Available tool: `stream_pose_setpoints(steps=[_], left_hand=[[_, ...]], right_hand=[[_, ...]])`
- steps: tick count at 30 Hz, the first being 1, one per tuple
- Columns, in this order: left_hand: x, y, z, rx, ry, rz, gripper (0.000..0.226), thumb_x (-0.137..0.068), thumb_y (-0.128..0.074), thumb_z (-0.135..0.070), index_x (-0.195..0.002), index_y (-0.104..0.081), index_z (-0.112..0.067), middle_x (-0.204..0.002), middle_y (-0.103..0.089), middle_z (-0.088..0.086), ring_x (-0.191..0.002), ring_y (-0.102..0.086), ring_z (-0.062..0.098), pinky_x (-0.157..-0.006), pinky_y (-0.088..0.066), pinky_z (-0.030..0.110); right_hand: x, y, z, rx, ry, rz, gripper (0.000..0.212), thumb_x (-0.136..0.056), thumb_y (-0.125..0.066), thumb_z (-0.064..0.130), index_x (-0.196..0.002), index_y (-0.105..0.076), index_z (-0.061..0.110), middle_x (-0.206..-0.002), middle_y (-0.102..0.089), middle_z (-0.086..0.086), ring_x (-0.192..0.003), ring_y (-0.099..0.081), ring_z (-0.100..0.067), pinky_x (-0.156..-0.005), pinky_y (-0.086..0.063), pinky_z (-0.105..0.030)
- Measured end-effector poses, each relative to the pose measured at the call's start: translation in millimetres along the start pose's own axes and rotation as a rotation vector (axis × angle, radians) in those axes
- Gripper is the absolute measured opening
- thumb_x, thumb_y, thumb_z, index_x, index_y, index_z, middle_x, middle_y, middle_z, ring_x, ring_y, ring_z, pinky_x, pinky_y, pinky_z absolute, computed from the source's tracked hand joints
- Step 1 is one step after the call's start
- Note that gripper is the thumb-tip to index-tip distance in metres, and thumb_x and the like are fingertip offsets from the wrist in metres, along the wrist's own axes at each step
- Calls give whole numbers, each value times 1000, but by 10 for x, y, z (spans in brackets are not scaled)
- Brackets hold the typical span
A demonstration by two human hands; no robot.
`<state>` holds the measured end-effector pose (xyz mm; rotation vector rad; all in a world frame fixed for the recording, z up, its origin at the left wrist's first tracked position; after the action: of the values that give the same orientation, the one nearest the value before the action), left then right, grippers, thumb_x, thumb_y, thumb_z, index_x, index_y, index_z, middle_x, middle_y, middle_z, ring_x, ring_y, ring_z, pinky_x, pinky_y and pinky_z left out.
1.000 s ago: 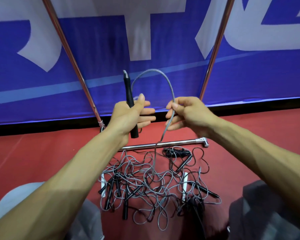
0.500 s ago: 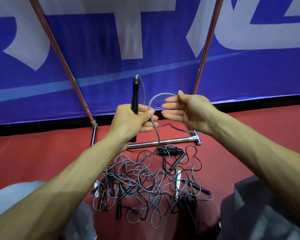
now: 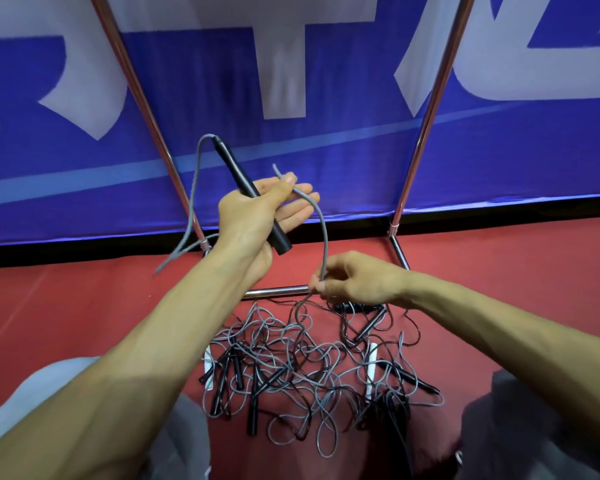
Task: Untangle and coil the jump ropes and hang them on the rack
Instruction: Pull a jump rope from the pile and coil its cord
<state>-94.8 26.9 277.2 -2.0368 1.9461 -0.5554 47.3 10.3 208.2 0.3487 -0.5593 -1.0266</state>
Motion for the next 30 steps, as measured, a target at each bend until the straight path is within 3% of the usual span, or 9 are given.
stream_pose_setpoints(steps=[3,7,13,20,26,30], left_hand=[[-8,20,-4,0,-14,5,16,-93,-62,-7,-103,-61,5,-82,-75,13,-78,-75,26,-64,-58,25],[-50,62,30,-155,-13,61,15,-100,-52,-12,-107,-61,-2,-90,-73,16,-81,-75,25,-66,-58,25],[-32,79,164,-589,-16,195,18,-101,-49,-12,-101,-67,-13,-97,-72,12,-84,-72,16,-75,-58,22],[77,45,301,-835,104,457,19,-100,-52,-16,-109,-68,-15,-103,-73,10,-93,-71,20,-86,-55,30],[153,-45,392,-803,199,604,21,-99,-52,-16,-112,-68,-15,-105,-73,11,-98,-71,25,-89,-54,32],[143,-71,399,-757,171,518,14,-98,-55,-16,-97,-68,-13,-94,-75,10,-87,-73,24,-79,-58,29]], right_hand=[[-22,-22,9,42,31,-23,12,-96,-53,10,-92,-65,9,-83,-63,-4,-79,-59,-17,-83,-51,-35],[-16,77,51,-281,-6,-147,25,-101,-40,2,-82,-55,10,-88,-63,-18,-73,-63,-21,-75,-56,-32],[58,362,211,-617,79,-291,22,-103,-35,5,-90,-53,7,-76,-63,-13,-63,-70,-22,-70,-59,-35],[204,738,263,-913,126,-457,24,-103,-33,5,-91,-53,5,-77,-60,-12,-56,-69,-18,-60,-60,-28],[235,874,212,-1109,97,-533,22,-103,-33,4,-92,-51,3,-79,-60,-15,-58,-70,-19,-60,-60,-28],[208,838,176,-1173,58,-505,20,-103,-36,7,-94,-52,-1,-82,-62,-18,-63,-71,-22,-62,-60,-30]])
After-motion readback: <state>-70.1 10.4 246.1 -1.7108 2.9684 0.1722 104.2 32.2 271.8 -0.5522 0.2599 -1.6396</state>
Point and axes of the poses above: each hand's wrist, its own x-axis away from the middle knuckle, its own y-axis out of the back of the hand, z = x × y, the point moved 3 cm from there along -x, towards the middle knuckle
